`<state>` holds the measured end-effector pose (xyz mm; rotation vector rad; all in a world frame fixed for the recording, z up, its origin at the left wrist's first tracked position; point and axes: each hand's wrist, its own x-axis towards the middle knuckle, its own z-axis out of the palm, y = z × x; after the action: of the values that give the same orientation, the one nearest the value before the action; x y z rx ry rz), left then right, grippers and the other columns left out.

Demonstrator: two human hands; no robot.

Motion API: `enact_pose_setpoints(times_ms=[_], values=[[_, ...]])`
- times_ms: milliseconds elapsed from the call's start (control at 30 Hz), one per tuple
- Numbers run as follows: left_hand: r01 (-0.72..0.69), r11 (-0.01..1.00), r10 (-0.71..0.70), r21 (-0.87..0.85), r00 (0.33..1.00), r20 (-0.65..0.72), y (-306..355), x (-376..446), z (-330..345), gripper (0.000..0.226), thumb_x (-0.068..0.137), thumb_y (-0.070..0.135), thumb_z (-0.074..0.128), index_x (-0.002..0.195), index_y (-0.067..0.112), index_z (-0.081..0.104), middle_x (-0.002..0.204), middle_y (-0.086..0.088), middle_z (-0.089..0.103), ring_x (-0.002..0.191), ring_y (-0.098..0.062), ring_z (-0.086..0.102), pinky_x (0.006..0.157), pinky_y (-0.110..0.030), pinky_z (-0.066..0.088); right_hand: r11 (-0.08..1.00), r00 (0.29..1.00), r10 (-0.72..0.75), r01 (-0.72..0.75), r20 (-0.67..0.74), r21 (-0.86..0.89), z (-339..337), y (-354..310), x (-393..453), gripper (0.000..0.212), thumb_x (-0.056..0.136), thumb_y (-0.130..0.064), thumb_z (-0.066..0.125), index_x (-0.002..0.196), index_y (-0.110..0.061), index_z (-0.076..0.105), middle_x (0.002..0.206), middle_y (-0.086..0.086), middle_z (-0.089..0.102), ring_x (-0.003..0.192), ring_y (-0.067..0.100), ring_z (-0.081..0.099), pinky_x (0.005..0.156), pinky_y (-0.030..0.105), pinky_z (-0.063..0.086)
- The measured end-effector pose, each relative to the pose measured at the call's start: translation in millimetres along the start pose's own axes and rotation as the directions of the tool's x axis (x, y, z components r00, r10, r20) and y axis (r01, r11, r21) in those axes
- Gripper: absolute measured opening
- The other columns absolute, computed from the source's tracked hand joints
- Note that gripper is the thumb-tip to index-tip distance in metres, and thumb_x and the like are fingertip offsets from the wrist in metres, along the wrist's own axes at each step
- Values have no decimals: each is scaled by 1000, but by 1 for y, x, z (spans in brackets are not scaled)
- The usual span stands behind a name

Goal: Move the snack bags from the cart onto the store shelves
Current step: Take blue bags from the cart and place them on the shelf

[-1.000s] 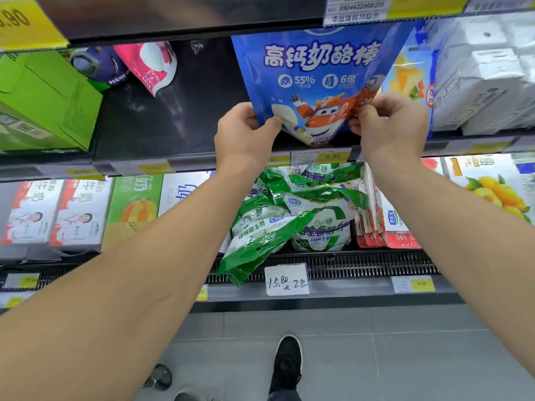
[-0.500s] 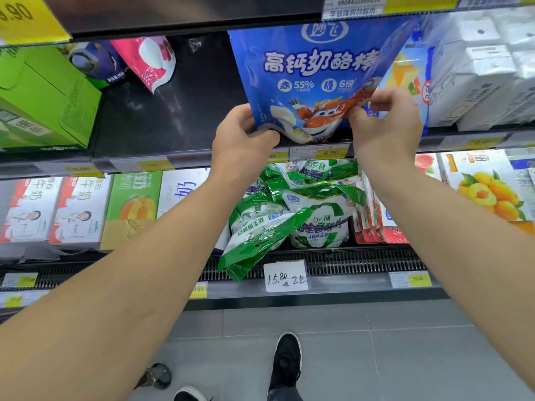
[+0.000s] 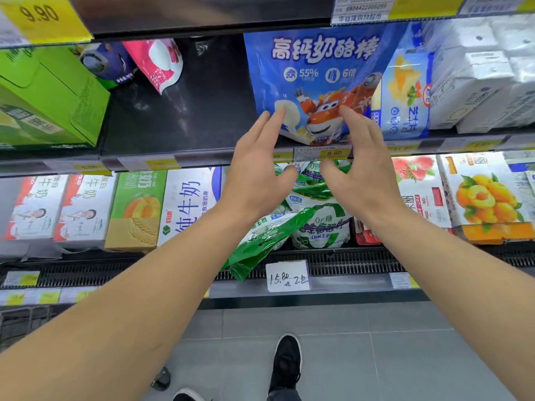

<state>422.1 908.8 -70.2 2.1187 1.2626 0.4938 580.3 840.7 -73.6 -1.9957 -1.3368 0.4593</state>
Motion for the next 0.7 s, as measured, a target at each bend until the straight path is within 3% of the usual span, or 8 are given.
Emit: enact_pose_setpoints(times_ms=[133, 300, 567, 700], values=[[-5, 1000, 5, 4, 1000, -23, 1, -5, -7, 78, 84, 21, 64, 153, 23, 28, 157, 6, 34, 145, -11, 27, 116, -23, 23, 1000, 1000, 9, -9, -9, -5, -1, -4, -6, 73, 83, -22, 64, 149, -24, 34, 147, -3, 38, 128, 14, 43, 106, 31, 39], [5, 1000, -5, -17, 999, -32, -1, -18, -18, 71, 85, 18, 63, 150, 20, 35, 153, 7, 40, 141, -9, 34, 105, -9, 19, 999, 1000, 29, -29, 5, -14, -1, -11, -16, 70, 84, -22, 62, 148, -24, 34, 147, -3, 37, 129, 17, 43, 108, 40, 39], [97, 995, -98, -36, 995, -35, -24, -62, -51, 62, 90, 23, 63, 148, 19, 40, 150, 5, 45, 138, -10, 37, 97, -5, 18, 994, 996, -26, 35, 86, -101, 19, -40, -49, 60, 83, -17, 62, 141, -16, 46, 138, 4, 47, 127, 16, 41, 97, 14, 24], [174, 984, -176, -30, 983, -53, -59, -107, -91, 55, 90, 25, 62, 143, 17, 47, 145, 3, 51, 132, -15, 45, 101, -17, 30, 982, 972, -103, 132, 210, -131, 56, -82, -77, 58, 84, -19, 64, 139, -14, 48, 139, 4, 49, 131, 18, 42, 107, 21, 28]])
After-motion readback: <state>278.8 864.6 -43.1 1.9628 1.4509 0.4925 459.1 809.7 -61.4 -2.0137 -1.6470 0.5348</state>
